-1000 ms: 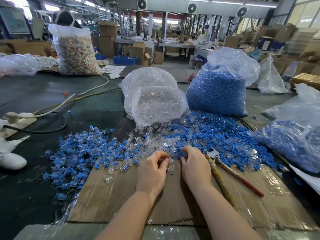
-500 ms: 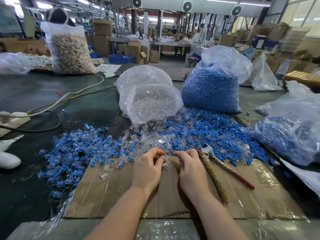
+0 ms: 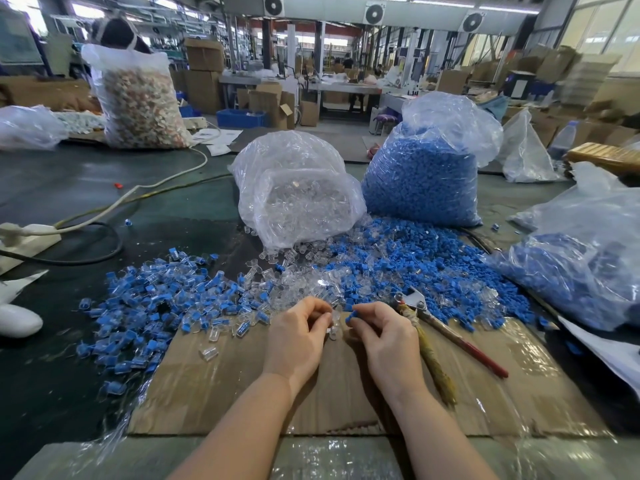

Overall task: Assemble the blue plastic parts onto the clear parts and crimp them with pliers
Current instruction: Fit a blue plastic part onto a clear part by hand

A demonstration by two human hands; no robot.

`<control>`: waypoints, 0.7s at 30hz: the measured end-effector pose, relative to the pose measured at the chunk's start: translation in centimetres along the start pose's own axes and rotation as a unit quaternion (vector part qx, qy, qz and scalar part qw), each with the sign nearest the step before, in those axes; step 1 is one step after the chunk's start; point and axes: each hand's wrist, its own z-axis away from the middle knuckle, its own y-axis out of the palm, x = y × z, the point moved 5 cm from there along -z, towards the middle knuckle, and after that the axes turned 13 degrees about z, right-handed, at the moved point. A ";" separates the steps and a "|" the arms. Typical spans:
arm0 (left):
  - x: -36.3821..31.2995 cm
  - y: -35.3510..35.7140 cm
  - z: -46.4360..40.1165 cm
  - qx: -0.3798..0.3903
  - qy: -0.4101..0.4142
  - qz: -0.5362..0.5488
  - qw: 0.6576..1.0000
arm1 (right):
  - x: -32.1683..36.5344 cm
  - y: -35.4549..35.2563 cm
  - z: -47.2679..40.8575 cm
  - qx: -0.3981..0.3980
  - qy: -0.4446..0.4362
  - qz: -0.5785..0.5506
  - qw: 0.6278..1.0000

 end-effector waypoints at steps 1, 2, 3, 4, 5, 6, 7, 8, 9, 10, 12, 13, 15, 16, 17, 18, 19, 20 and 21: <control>0.0 0.0 0.0 0.002 0.002 -0.001 1.000 | 0.0 0.1 0.0 0.005 0.003 -0.010 1.000; -0.1 0.0 0.0 0.005 0.002 -0.002 1.000 | 0.0 0.1 0.0 0.006 0.000 -0.011 1.000; -0.1 0.0 0.0 0.008 0.001 -0.001 1.000 | 0.0 0.1 0.0 0.006 -0.005 -0.006 1.000; -0.1 0.0 0.1 0.012 -0.001 0.000 1.000 | 0.0 0.0 0.0 0.004 -0.010 0.003 1.000; -0.1 0.0 0.1 0.015 -0.003 0.003 1.000 | 0.1 0.0 0.0 0.001 -0.015 0.011 1.000; -0.1 0.1 0.1 0.017 -0.005 0.007 1.000 | 0.1 -0.1 0.0 -0.002 -0.017 0.016 1.000; -0.1 0.1 0.1 0.020 -0.006 0.010 1.000 | 0.1 -0.1 0.0 -0.003 -0.018 0.018 1.000; -0.2 0.1 0.1 0.021 -0.007 0.012 1.000 | 0.1 -0.1 0.1 -0.003 -0.019 0.019 1.000; -0.2 0.1 0.1 0.022 -0.007 0.012 1.000 | 0.1 -0.1 0.1 -0.001 -0.018 0.018 1.000; -0.2 0.1 0.1 0.023 -0.006 0.011 1.000 | 0.1 0.0 0.1 0.002 -0.015 0.015 1.000; -0.2 0.1 0.1 0.024 -0.009 0.014 1.000 | 0.1 0.0 0.1 0.006 -0.010 0.003 1.000; -0.1 0.1 0.1 0.024 -0.011 0.017 1.000 | 0.1 0.0 0.1 0.006 -0.009 0.002 1.000; 0.0 0.1 0.1 0.025 -0.014 0.022 0.999 | 0.1 0.0 0.2 0.007 -0.012 0.016 1.000; 0.0 0.2 0.1 0.027 -0.016 0.026 0.999 | 0.0 0.0 0.2 0.007 -0.017 0.037 0.999; 0.0 0.2 0.1 0.031 -0.018 0.030 0.999 | 0.1 0.1 0.3 0.005 -0.025 0.064 0.998; 0.1 0.3 0.1 0.036 -0.020 0.033 0.999 | 0.1 0.1 0.4 0.002 -0.036 0.093 0.995; 0.1 0.3 0.2 0.041 -0.021 0.032 0.998 | 0.2 0.1 0.5 0.001 -0.047 0.115 0.992; 0.1 0.3 0.2 0.044 -0.021 0.031 0.998 | 0.4 0.1 0.5 0.001 -0.056 0.132 0.990; 0.1 0.3 0.2 0.048 -0.023 0.032 0.998 | 0.5 0.2 0.6 0.002 -0.063 0.145 0.987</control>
